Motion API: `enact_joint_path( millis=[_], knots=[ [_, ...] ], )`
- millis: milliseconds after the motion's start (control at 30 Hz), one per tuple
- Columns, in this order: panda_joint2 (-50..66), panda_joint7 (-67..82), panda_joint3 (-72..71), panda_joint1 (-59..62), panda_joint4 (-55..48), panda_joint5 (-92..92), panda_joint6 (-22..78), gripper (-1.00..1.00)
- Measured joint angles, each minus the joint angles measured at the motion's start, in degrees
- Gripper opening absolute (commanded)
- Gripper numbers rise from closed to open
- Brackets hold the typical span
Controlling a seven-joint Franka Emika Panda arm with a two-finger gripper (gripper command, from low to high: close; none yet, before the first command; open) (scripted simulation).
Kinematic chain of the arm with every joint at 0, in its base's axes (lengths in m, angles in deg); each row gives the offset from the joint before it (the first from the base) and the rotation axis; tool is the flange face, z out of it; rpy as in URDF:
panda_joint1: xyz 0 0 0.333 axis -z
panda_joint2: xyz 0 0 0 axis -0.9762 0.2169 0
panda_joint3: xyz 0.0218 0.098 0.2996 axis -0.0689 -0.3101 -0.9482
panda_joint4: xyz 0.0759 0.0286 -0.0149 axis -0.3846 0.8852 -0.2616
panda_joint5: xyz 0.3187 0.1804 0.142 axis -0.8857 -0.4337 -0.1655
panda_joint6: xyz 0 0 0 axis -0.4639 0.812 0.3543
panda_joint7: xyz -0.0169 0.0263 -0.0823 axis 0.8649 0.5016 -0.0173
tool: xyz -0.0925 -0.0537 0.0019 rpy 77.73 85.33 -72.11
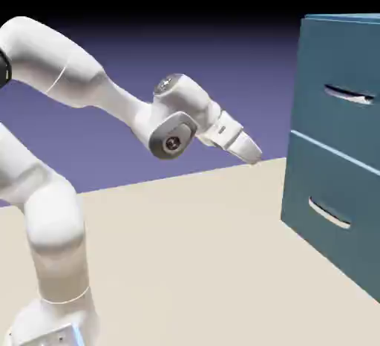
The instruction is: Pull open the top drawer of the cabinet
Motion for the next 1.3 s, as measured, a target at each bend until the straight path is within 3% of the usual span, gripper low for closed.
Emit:
enact_joint_path(
  millis=[1300],
  knots=[
    [59.1, 97.2, -52.8, 36.7, -20.5, 73.3, 19.4, 0.00]
  ],
)
